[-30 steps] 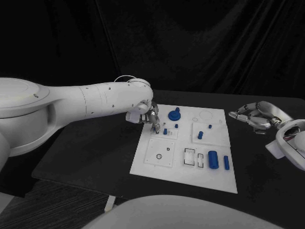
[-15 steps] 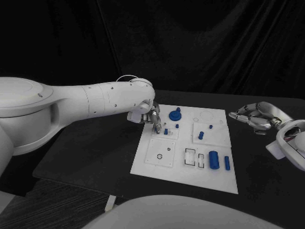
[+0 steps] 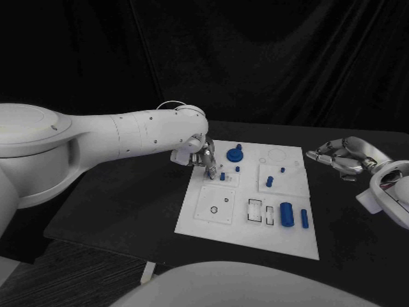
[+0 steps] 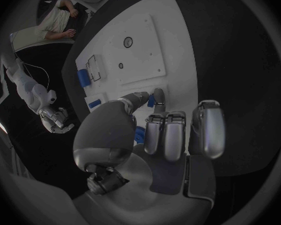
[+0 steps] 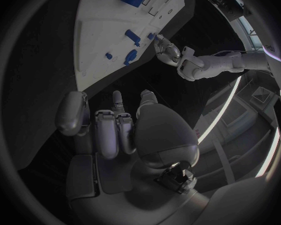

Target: Assemble the parts on the task board

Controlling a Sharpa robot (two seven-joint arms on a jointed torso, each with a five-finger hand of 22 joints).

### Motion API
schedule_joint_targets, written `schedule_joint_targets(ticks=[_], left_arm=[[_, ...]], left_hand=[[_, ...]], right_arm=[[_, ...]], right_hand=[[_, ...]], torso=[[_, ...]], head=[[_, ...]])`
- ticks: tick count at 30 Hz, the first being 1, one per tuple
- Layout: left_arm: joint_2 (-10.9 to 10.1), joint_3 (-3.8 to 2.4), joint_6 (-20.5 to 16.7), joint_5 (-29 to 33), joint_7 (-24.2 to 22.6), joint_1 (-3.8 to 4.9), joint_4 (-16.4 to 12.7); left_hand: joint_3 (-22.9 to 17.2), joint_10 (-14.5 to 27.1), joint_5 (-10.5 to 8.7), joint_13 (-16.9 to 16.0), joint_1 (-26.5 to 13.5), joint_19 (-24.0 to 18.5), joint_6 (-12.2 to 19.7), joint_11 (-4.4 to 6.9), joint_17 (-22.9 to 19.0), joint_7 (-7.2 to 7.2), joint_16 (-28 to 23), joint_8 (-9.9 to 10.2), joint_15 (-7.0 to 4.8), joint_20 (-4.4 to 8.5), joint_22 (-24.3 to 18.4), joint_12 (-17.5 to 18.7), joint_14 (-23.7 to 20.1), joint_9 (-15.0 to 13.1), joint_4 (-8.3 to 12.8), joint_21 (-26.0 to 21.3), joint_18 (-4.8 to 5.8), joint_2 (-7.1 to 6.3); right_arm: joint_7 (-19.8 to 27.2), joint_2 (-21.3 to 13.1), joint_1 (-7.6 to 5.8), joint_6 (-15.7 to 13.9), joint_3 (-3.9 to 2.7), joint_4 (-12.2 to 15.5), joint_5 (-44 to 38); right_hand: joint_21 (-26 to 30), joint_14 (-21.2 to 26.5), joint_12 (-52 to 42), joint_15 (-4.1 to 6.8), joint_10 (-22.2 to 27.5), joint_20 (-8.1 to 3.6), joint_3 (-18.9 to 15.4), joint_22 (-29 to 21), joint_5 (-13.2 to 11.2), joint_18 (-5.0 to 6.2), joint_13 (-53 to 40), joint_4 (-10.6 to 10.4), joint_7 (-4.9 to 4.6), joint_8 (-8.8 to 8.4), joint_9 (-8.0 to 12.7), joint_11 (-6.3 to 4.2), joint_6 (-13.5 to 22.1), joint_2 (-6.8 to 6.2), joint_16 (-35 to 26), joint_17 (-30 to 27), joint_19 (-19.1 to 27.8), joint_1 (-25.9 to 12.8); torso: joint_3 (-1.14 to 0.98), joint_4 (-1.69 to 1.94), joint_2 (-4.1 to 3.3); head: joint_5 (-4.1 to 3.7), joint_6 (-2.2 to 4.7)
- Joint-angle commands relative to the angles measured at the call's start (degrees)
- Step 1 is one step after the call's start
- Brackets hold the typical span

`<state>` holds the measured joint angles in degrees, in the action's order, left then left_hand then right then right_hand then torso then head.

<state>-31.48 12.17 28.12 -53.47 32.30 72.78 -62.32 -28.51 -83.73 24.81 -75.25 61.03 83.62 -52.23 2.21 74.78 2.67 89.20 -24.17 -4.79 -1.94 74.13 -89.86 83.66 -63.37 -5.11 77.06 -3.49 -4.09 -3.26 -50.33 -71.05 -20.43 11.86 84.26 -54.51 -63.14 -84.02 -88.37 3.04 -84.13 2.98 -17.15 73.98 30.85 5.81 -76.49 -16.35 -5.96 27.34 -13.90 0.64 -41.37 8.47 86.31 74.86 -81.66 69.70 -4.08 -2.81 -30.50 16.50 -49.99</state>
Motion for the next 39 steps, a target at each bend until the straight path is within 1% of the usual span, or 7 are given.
schedule_joint_targets(ticks=[1,18,20,25,28,30,39], left_arm=[[0.21,-0.05,0.98,0.43,0.08,0.04,-0.03],[0.75,-0.05,0.42,0.44,-0.52,-0.1,0.48],[0.79,-0.05,0.38,0.44,-0.53,-0.11,0.54],[0.91,-0.05,0.47,0.44,-0.44,-0.25,0.69],[0.91,-0.05,0.61,0.44,-0.22,-0.38,0.69],[0.91,-0.05,0.7,0.44,-0.02,-0.46,0.71],[1.03,-0.04,0.52,0.44,0.79,-0.67,1.08]], left_hand=[[-5.21,-6.27,0.32,-14.75,0.17,-0.71,-0.99,-0.04,15.22,-0.9,0.8,0.67,-0.03,0.32,11.4,-0.14,6.34,0.71,0.93,-0.89,0.16,-0.77],[-5.28,-6.27,0.02,-14.75,-0.13,-0.91,-1.0,-0.12,15.22,-0.79,0.8,0.91,0.02,0.27,11.29,-0.14,6.34,0.95,0.95,-1.27,0.08,-0.65],[-5.11,-6.27,-1.26,-14.75,-0.65,-0.96,-1.14,-0.2,15.22,-0.74,0.8,1.19,0.1,0.19,11.28,-0.14,6.34,1.29,0.91,-1.36,0.07,-0.46],[-4.74,-6.27,-2.62,-14.75,-1.32,-1.0,-1.32,-0.26,15.22,-0.69,0.8,1.47,0.17,0.12,11.27,-0.14,6.34,1.64,0.75,-1.45,0.06,-0.37],[-3.74,-6.27,-5.91,-14.75,-2.47,-1.05,-1.66,-0.34,15.22,-0.64,0.8,1.98,0.25,0.01,11.25,-0.14,6.34,2.29,0.11,-1.61,0.04,-0.06],[-3.0,-6.27,-6.8,-14.75,-3.07,-1.11,-1.79,-0.39,15.22,-0.59,0.8,2.22,0.3,-0.04,11.21,-0.14,6.34,2.57,-0.34,-1.75,0.01,-0.01],[-1.37,-6.27,-7.99,-14.75,-3.82,-1.21,-1.88,-0.52,15.22,-0.45,0.8,2.93,0.4,-0.11,11.15,-0.14,6.34,3.23,-1.07,-2.0,-0.04,0.16]], right_arm=[[-1.08,0.02,0.15,0.6,-0.05,-0.04,-0.26],[-1.39,-0.04,0.15,0.92,-0.05,-0.01,-0.26],[-1.41,-0.03,0.15,0.95,-0.05,-0.01,-0.26],[-1.48,-0.03,0.15,1.07,-0.05,-0.03,-0.26],[-1.54,-0.04,0.15,1.16,-0.05,-0.03,-0.26],[-1.58,-0.04,0.15,1.22,-0.05,-0.02,-0.26],[-1.76,-0.02,0.16,1.6,-0.05,0.01,-0.26]], right_hand=[[1.11,-4.28,1.26,-0.04,-2.77,0.18,0.65,8.57,0.95,-0.24,-8.49,0.15,0.05,-0.29,0.57,0.29,-0.06,1.09,-0.68,7.1,0.48,2.47],[1.3,-4.25,1.27,-0.06,-2.76,0.2,0.77,8.52,0.92,-0.21,-8.48,0.2,0.04,-0.32,0.61,0.32,-0.04,1.05,-0.72,7.04,0.55,2.75],[1.26,-4.24,1.3,-0.08,-2.72,0.2,0.83,8.53,0.91,-0.22,-8.43,0.22,0.02,-0.33,0.64,0.33,-0.03,1.04,-0.75,6.99,0.54,2.88],[1.42,-4.23,1.31,-0.1,-2.7,0.23,1.0,8.49,0.91,-0.2,-8.4,0.31,0.0,-0.36,0.69,0.35,-0.03,0.97,-0.76,6.97,0.6,3.3],[1.43,-4.22,1.3,-0.11,-2.71,0.24,1.17,8.49,0.93,-0.2,-8.43,0.42,-0.02,-0.37,0.75,0.36,-0.04,0.88,-0.77,6.96,0.6,3.73],[1.45,-4.22,1.3,-0.11,-2.7,0.25,1.22,8.49,0.93,-0.2,-8.42,0.45,-0.02,-0.38,0.76,0.37,-0.05,0.85,-0.77,6.96,0.6,3.86],[1.56,-4.21,1.34,-0.14,-2.64,0.29,1.88,8.48,1.28,-0.19,-8.33,0.83,-0.07,-0.46,0.96,0.4,-0.12,0.55,-0.8,6.9,0.6,5.39]], torso=[[-0.01,-0.03,0.0],[0.0,-0.03,-0.01],[0.01,-0.05,-0.01],[0.01,-0.03,-0.03],[0.0,-0.02,-0.03],[0.0,-0.01,-0.02],[0.01,-0.03,-0.03]], head=[[0.09,-0.01],[-0.02,-0.01],[0.0,-0.01],[0.03,-0.01],[0.01,-0.01],[-0.02,-0.01],[-0.02,-0.01]])
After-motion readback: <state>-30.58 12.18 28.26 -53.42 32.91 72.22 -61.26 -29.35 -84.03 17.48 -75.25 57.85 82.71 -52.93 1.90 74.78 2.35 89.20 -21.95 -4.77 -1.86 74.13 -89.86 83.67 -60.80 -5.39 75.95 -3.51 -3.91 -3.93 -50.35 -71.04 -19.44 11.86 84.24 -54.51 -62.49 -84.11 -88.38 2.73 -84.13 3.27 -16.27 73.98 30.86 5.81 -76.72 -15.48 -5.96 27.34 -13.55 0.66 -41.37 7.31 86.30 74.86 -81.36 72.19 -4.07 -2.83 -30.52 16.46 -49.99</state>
